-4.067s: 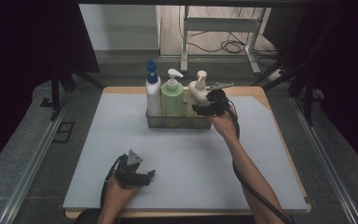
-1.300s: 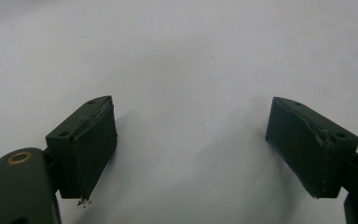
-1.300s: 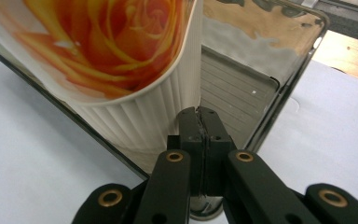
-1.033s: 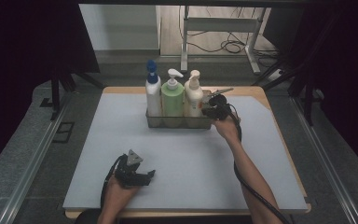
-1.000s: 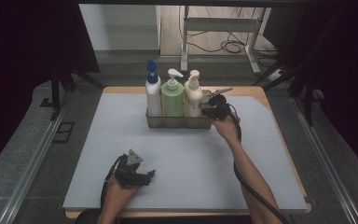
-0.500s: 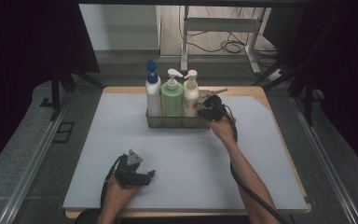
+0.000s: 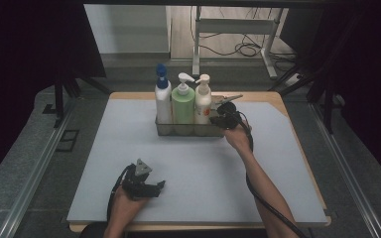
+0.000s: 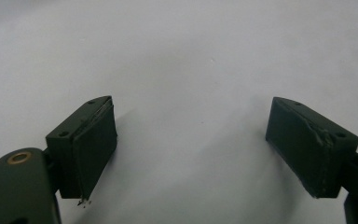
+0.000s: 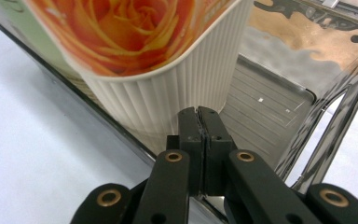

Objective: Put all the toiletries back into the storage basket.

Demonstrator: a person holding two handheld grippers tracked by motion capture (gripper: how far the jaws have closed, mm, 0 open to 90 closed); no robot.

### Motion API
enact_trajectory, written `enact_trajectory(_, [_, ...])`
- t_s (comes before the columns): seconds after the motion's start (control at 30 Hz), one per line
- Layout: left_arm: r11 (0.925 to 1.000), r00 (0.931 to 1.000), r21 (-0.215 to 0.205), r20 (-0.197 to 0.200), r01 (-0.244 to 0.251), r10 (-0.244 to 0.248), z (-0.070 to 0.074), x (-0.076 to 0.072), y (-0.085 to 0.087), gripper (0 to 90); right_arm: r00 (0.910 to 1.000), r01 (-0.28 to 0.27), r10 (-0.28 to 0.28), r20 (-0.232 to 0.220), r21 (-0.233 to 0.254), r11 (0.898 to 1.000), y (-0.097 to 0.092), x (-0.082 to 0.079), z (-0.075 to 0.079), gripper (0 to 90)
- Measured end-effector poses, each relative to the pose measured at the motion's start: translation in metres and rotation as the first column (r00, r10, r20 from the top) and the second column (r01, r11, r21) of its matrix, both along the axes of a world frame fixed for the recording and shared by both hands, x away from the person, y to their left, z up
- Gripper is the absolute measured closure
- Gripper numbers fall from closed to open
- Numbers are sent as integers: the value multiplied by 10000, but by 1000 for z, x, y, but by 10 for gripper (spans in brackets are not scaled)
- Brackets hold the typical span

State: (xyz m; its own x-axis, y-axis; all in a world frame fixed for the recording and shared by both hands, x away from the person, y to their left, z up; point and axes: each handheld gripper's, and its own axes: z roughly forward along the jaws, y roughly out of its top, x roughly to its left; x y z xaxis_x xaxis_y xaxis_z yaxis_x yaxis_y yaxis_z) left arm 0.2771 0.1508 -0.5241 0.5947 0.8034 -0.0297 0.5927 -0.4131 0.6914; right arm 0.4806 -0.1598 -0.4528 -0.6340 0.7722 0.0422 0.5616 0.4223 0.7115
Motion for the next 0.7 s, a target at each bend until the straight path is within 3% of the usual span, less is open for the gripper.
enact_trajectory(0.7, [10000, 10000, 6, 2, 7, -7, 0, 0, 0, 159, 9998, -163, 162, 125, 118, 9998, 0, -6, 4, 883])
